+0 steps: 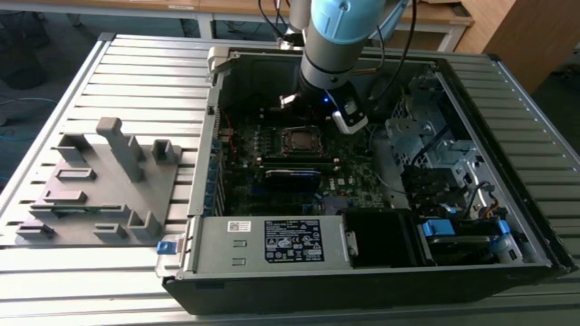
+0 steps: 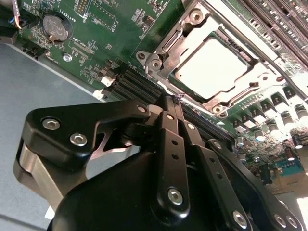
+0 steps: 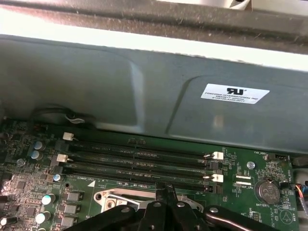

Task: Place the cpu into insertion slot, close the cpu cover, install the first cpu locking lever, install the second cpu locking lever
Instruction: 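Install the first cpu locking lever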

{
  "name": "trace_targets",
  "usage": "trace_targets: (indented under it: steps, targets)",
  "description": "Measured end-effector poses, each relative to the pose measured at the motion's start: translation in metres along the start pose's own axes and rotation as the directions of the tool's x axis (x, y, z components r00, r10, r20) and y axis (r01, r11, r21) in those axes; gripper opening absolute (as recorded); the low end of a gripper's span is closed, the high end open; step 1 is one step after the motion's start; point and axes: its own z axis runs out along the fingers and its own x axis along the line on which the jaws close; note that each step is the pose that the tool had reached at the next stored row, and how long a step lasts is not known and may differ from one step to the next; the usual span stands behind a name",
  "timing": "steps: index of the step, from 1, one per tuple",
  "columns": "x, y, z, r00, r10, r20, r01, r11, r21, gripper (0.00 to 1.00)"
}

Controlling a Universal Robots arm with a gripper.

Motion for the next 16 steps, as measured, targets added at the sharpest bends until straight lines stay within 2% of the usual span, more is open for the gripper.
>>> trace_targets:
  steps: [5, 8, 13, 16]
  targets:
    - [0.0001, 0.0004, -0.0030, 1.0000, 0.000, -0.0004, 0.000, 1.0000, -0.0023, 0.10]
    - [-0.0001, 0.0008, -0.0028, 1.0000, 0.000, 0.0006, 0.000, 1.0000, -0.0063, 0.10]
    - [-0.0001, 0.0008, -0.0028, 1.0000, 0.000, 0.0007, 0.000, 1.0000, -0.0069, 0.10]
    - [-0.0002, 0.0019, -0.0062, 1.0000, 0.000, 0.0007, 0.000, 1.0000, -0.0070, 0.10]
